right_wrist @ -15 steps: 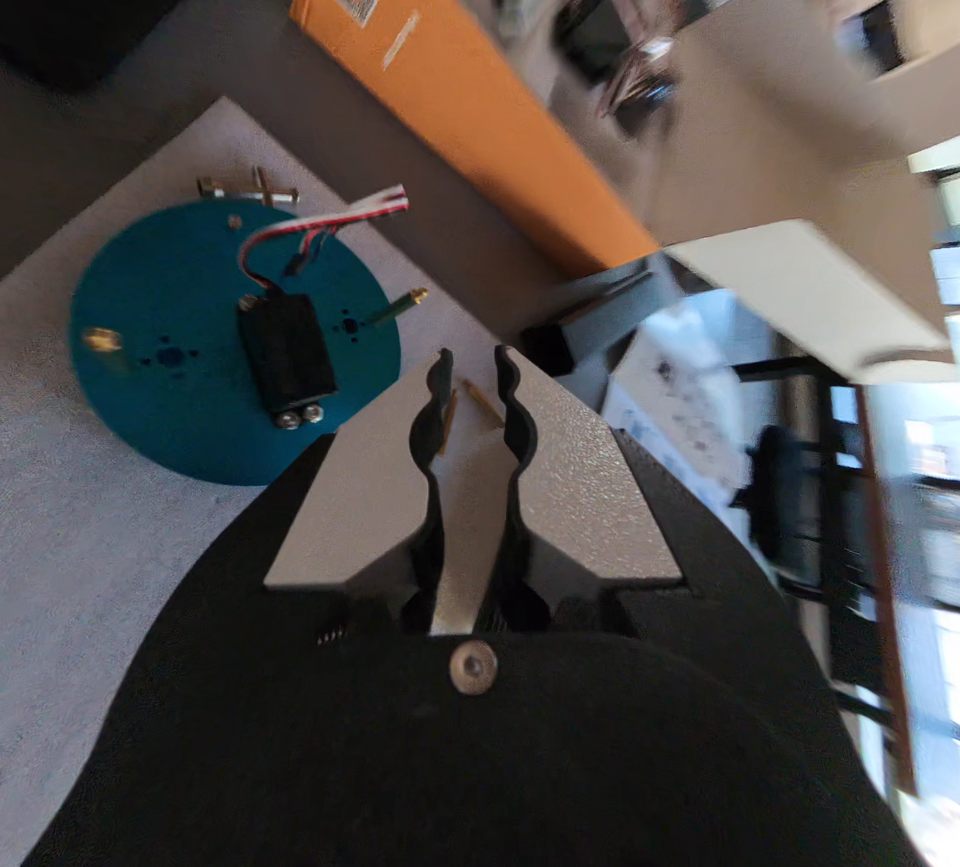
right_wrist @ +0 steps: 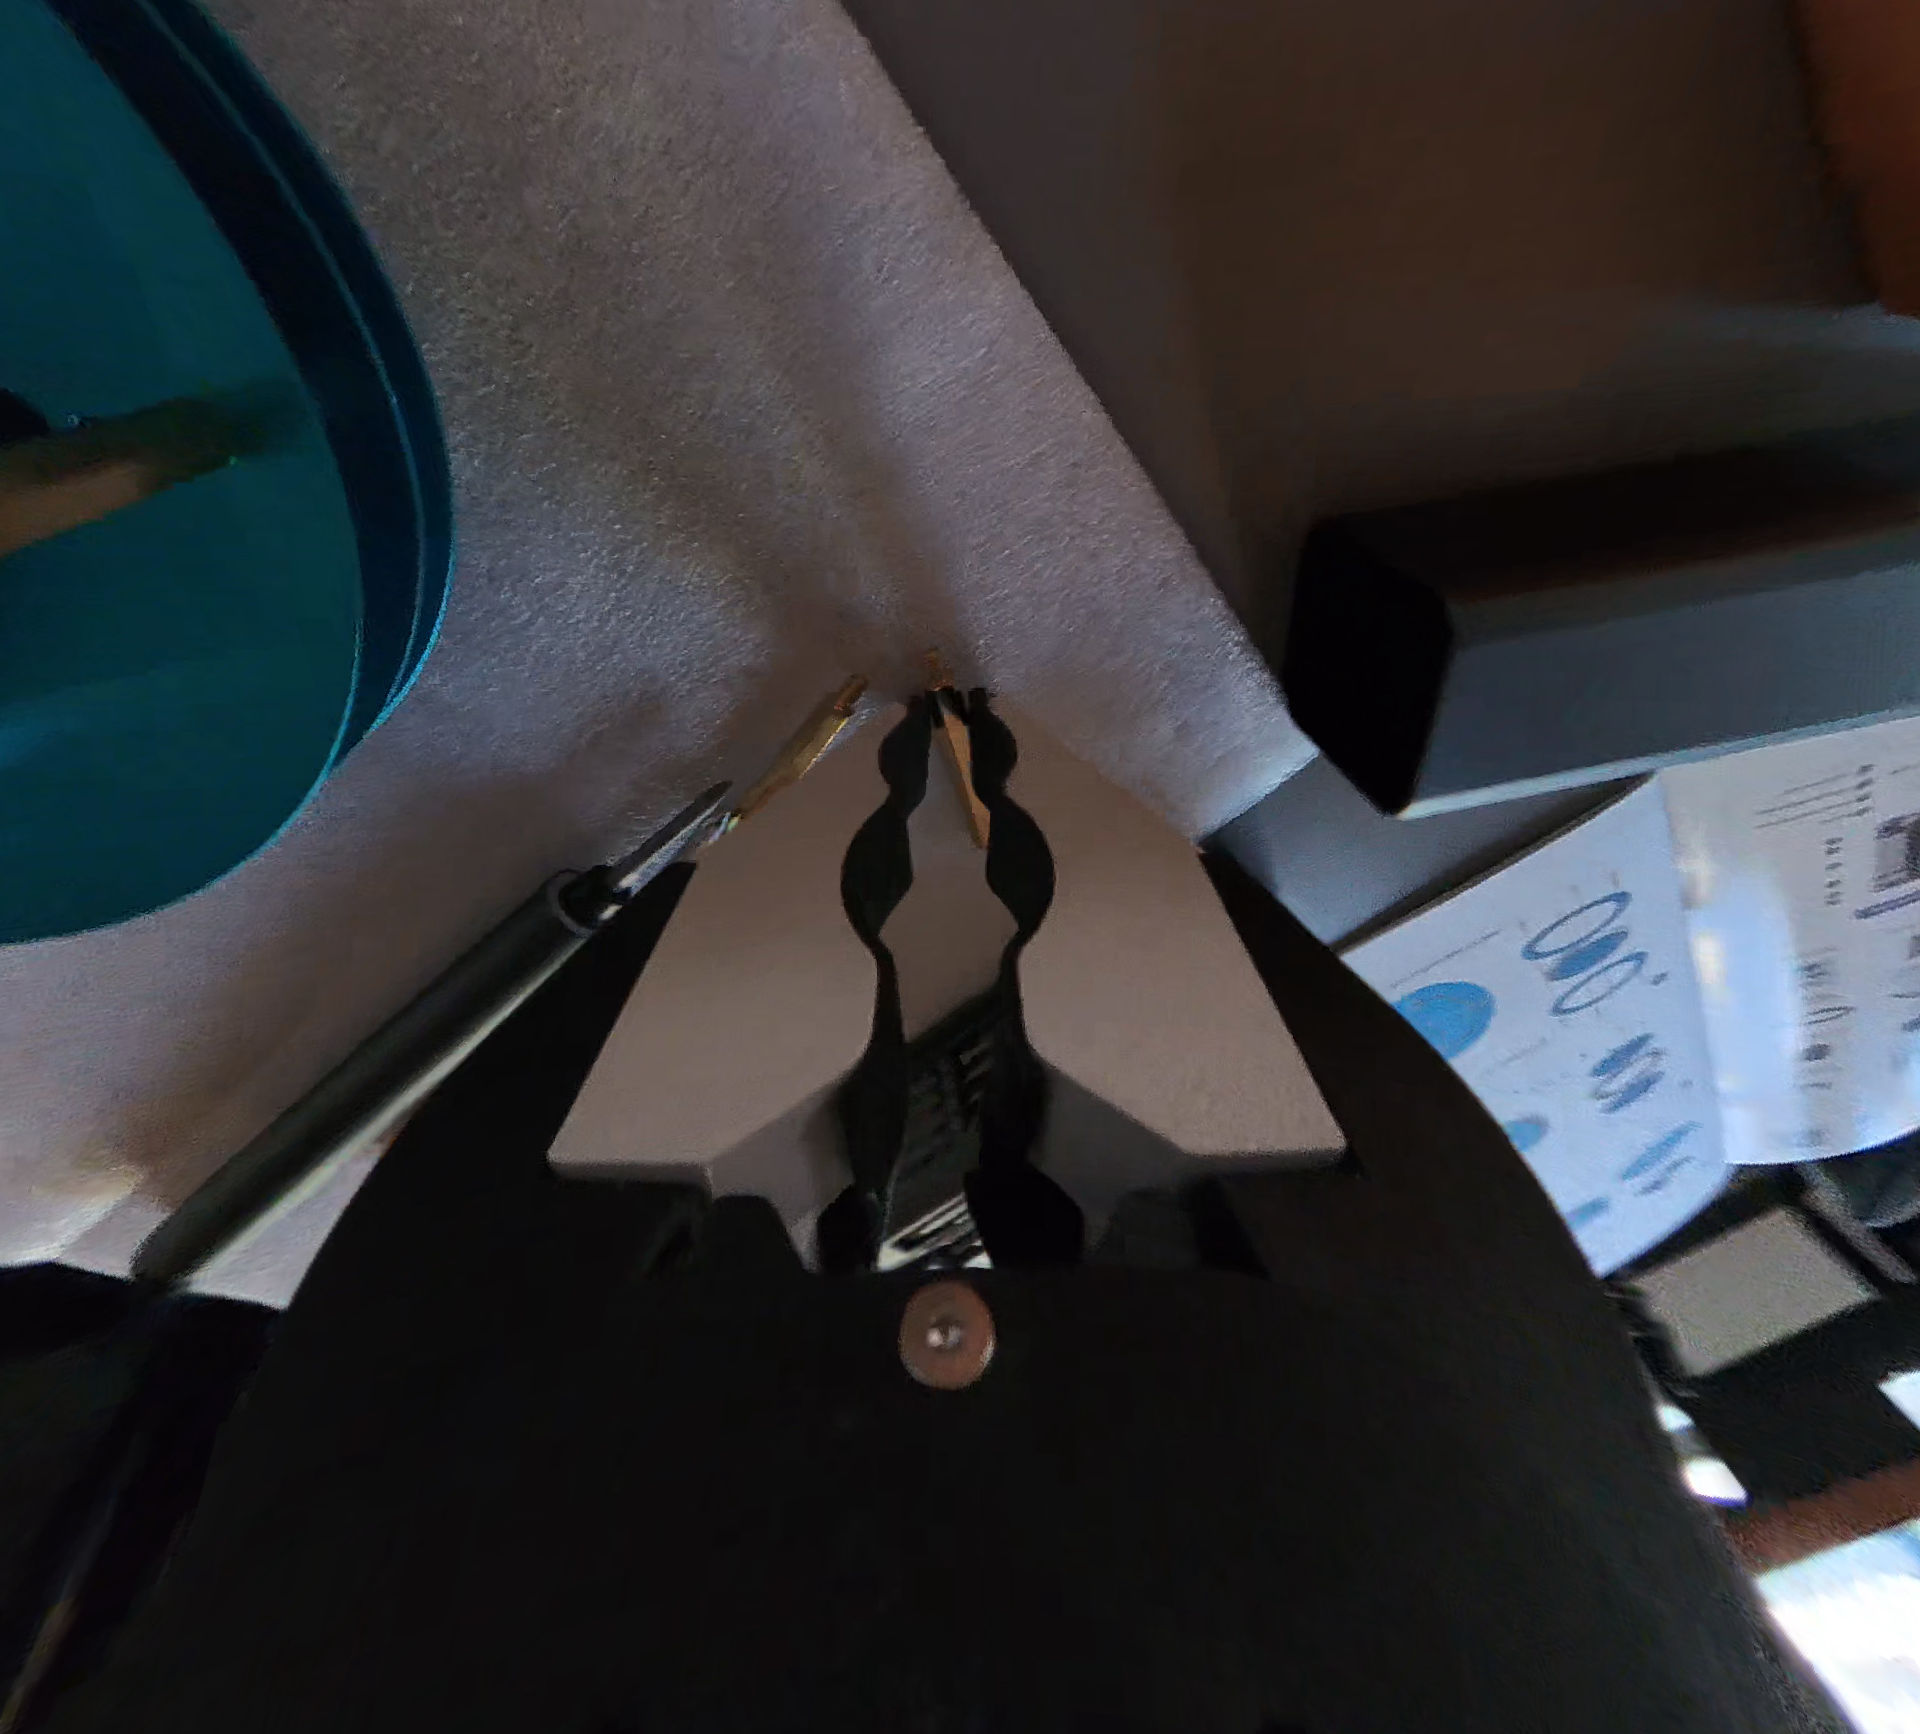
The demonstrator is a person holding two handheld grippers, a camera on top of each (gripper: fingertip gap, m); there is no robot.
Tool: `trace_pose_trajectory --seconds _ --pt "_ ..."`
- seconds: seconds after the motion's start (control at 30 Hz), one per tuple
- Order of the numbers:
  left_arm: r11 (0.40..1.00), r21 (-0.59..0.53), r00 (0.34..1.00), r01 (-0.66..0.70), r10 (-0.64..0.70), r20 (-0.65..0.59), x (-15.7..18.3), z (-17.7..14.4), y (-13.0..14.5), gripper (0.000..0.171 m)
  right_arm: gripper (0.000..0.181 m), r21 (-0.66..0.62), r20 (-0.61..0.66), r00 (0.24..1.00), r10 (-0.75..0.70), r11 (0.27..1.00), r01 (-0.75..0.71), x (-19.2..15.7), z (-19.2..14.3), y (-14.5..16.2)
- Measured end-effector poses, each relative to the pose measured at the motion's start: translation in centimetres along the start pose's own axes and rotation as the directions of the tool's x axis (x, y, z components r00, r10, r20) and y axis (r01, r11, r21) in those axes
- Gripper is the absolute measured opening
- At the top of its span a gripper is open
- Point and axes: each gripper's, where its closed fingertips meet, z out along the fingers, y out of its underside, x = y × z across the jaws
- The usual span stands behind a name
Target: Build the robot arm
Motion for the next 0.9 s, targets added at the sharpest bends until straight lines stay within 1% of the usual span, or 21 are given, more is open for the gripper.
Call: trace_pose_trajectory --seconds 0.07,0.1,0.13,0.17,0.2,0.23,0.27,0.3,0.33,0.37,0.4,0.43,0.5,0.6,0.63,0.7,0.8,0.83,0.9 --pt "0.999 -0.008 0.999 -0.033 0.033 -0.001 -0.2 0.4 0.4 0.02 0.005 0.026 0.005 0.996 0.09 0.996 -0.09 -0.6 -0.5 0.2" --pt "0.999 -0.01 0.999 -0.043 0.044 0.002 -0.5 0.8 0.7 0.019 0.005 0.073 -0.047 0.989 0.142 0.988 -0.139 -0.5 -1.1 0.3" --pt "0.998 -0.009 0.998 -0.055 0.055 0.006 -0.9 1.2 1.0 0.02 0.005 0.162 -0.116 0.969 0.219 0.966 -0.199 -0.3 -2.1 0.2" --pt "0.998 0.0 0.998 -0.07 0.07 0.004 -1.1 1.6 1.2 0.021 0.005 0.29 -0.175 0.929 0.325 0.919 -0.267 -0.3 -3.7 0.1" --pt "0.996 0.021 0.996 -0.089 0.089 -0.01 -1.1 2.1 1.4 0.024 0.005 0.445 -0.218 0.862 0.457 0.833 -0.329 -0.2 -6.0 0.2" --pt "0.993 0.051 0.993 -0.108 0.11 -0.031 -0.9 2.7 1.4 0.027 0.005 0.616 -0.201 0.779 0.594 0.695 -0.371 -0.6 -8.6 0.3" --pt "0.99 0.08 0.991 -0.12 0.125 -0.05 -0.6 3.3 1.6 0.029 0.004 0.78 -0.114 0.701 0.704 0.501 -0.375 -1.6 -11.7 0.1" --pt "0.987 0.101 0.988 -0.128 0.136 -0.067 -0.4 4.1 1.9 0.031 0.004 0.903 0.011 0.647 0.763 0.27 -0.333 -3.1 -14.9 -0.2" --pt "0.983 0.115 0.985 -0.142 0.152 -0.085 -0.1 5.0 2.3 0.031 0.004 0.963 0.138 0.61 0.781 0.039 -0.267 -4.8 -17.9 -0.2" --pt "0.979 0.126 0.98 -0.16 0.172 -0.099 0.3 6.0 2.7 0.033 0.004 0.963 0.258 0.579 0.773 -0.158 -0.217 -6.5 -20.0 0.1" --pt "0.975 0.136 0.976 -0.177 0.192 -0.103 0.6 7.1 3.0 0.032 0.004 0.936 0.351 0.559 0.752 -0.291 -0.196 -7.9 -21.0 0.2" --pt "0.969 0.148 0.971 -0.199 0.215 -0.107 1.0 8.2 3.2 0.031 0.004 0.91 0.41 0.55 0.727 -0.368 -0.192 -9.1 -21.2 -0.1" --pt "0.962 0.144 0.958 -0.233 0.253 -0.138 2.2 10.4 3.5 0.03 0.004 0.869 0.479 0.549 0.685 -0.461 -0.183 -10.5 -21.3 -1.5" --pt "0.975 0.029 0.944 -0.222 0.222 -0.244 4.1 13.7 4.7 0.027 0.003 0.832 0.535 0.561 0.632 -0.511 -0.218 -10.9 -21.2 -3.6" --pt "0.978 0.004 0.94 -0.209 0.202 -0.275 4.6 14.5 4.8 0.026 0.004 0.831 0.535 0.573 0.621 -0.511 -0.222 -11.0 -21.2 -4.1" --pt "0.98 -0.007 0.931 -0.199 0.187 -0.312 5.2 15.4 4.5 0.02 0.004 0.84 0.521 0.58 0.626 -0.495 -0.22 -10.9 -21.0 -4.5" --pt "0.975 -0.022 0.924 -0.223 0.204 -0.324 5.3 16.1 4.6 0.004 0.004 0.822 0.538 0.601 0.59 -0.525 -0.221 -11.0 -21.0 -4.4" --pt "0.973 -0.029 0.921 -0.228 0.206 -0.332 5.4 16.2 4.8 0.004 0.003 0.819 0.543 0.6 0.587 -0.529 -0.223 -10.9 -20.8 -4.3" --pt "0.971 -0.036 0.916 -0.237 0.211 -0.341 5.5 16.4 5.0 0.01 0.003 0.803 0.561 0.602 0.568 -0.549 -0.231 -10.9 -20.7 -4.0"
